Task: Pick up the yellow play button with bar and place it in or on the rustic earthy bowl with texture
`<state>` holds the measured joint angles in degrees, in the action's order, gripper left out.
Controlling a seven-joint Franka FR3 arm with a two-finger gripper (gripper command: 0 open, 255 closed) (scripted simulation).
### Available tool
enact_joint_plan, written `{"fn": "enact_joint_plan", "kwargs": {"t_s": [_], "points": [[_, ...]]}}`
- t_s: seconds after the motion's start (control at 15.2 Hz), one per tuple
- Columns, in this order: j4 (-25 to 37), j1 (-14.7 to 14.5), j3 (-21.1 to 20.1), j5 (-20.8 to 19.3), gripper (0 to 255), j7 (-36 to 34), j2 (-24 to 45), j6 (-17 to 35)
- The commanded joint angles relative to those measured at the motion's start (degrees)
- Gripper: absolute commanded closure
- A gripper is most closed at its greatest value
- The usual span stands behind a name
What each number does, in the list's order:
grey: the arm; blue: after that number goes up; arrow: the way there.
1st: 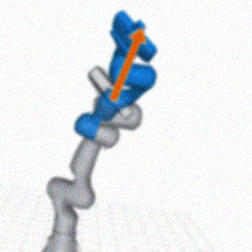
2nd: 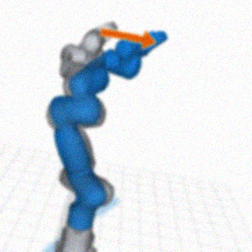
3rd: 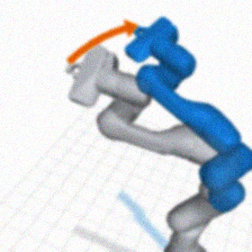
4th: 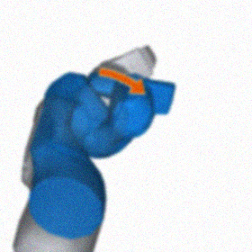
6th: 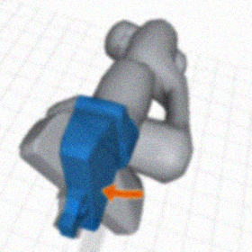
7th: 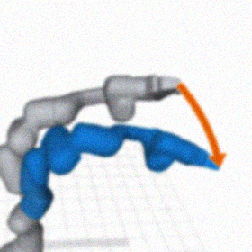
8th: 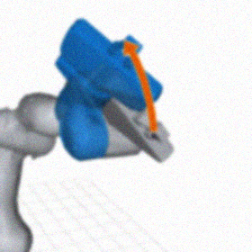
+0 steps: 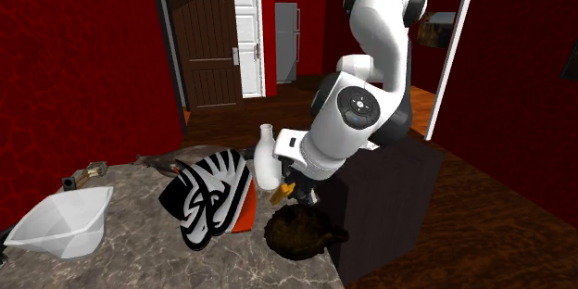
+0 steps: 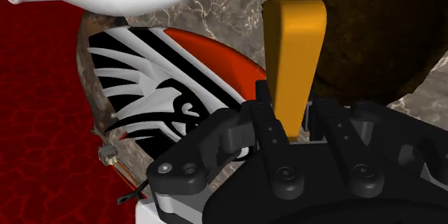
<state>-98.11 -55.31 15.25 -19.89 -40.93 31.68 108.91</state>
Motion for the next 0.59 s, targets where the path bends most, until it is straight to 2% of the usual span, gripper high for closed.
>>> {"fn": "enact_joint_plan", "kwargs": {"t_s": [0.0, 0.53], "points": [[-1.3, -1.5, -0.7, 0.2, 255, -2.0, -0.8, -0.4], [-1.8, -1.1, -1.0, 0.5, 255, -3.4, 3.0, 3.7]]}}
